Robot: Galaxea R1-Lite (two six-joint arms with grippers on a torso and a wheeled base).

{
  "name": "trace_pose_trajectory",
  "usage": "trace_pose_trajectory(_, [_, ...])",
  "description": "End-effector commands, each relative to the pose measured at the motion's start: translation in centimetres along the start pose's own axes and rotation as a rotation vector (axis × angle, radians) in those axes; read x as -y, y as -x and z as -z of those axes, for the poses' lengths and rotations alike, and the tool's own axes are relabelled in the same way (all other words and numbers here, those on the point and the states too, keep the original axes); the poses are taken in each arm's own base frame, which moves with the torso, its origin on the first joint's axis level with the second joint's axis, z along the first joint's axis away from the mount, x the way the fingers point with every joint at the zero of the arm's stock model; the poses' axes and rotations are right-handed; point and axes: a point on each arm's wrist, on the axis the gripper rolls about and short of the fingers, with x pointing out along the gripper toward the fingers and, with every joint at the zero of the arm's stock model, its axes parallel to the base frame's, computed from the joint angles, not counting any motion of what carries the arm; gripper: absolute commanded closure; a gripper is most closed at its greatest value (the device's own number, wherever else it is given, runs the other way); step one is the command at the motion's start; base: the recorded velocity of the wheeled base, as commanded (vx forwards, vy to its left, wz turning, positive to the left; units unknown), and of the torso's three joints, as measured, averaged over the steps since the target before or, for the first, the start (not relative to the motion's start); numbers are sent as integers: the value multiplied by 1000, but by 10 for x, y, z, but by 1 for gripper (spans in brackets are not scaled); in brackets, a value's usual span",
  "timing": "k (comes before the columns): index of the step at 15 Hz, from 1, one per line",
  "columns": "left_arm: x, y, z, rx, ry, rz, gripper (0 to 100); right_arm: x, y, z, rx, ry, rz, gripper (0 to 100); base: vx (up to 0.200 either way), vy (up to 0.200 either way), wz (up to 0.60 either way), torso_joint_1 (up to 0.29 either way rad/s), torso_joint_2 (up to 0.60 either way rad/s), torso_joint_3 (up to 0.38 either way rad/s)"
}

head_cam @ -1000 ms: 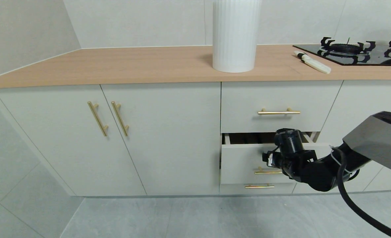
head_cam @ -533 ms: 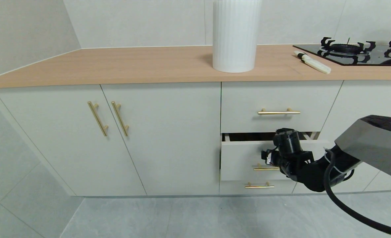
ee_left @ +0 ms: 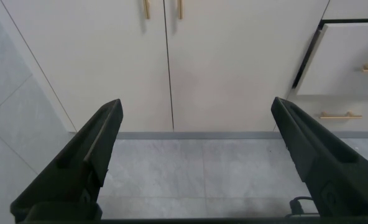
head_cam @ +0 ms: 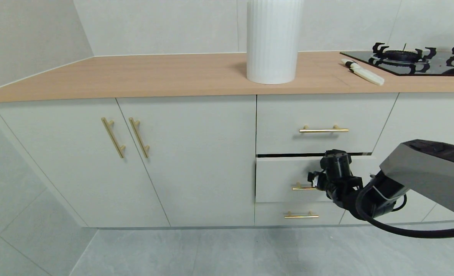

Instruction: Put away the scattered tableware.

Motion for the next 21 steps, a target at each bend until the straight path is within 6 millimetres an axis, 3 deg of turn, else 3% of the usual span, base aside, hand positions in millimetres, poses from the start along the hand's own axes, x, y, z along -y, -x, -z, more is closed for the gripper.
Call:
trace_pose_trajectory(1, [0, 0, 0, -1, 0, -1, 0, 0, -6, 5, -5, 3, 12, 0, 0, 0, 0, 0, 0, 0])
trace_pose_trajectory(9, [0, 0, 0, -1, 0, -1, 0, -1, -35, 0, 110, -57, 87, 0, 0, 0, 0, 0, 0, 0])
trace_pose_trajectory(14, [0, 0, 0, -1, 0, -1, 0, -1, -33, -3, 116, -60, 85, 0, 0, 0, 0, 0, 0, 0])
trace_pose_trajectory(17, [0, 0, 0, -1, 0, -1, 0, 0, -26, -7, 116, -58, 83, 0, 0, 0, 0, 0, 0, 0])
trace_pose_trajectory(20, [0, 0, 0, -1, 0, -1, 0, 8, 3, -17, 83, -28, 62, 0, 0, 0, 0, 0, 0, 0])
trace_pose_trajectory(21, [0, 0, 0, -1, 0, -1, 0, 14, 29, -30, 84, -10, 43, 0, 0, 0, 0, 0, 0, 0])
